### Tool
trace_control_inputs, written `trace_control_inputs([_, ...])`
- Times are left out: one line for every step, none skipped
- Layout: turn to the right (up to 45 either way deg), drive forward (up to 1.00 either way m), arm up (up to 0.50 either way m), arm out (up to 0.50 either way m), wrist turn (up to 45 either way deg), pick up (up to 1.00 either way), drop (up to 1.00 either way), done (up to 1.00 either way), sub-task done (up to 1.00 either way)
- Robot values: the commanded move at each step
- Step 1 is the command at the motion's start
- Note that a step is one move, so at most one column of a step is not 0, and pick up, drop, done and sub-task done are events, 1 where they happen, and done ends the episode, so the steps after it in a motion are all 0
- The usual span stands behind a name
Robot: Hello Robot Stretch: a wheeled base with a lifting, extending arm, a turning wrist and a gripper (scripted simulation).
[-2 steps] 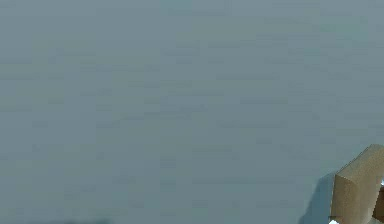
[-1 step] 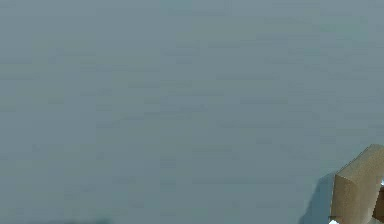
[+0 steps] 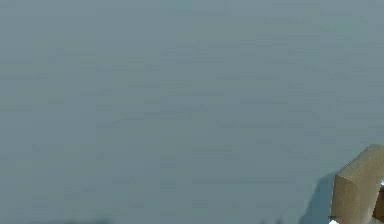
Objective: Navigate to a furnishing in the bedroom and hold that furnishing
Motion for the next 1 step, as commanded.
trace_control_inputs([0.0,0.00,0.00,0.00,45.0,0.00,0.00,0.00,0.00])
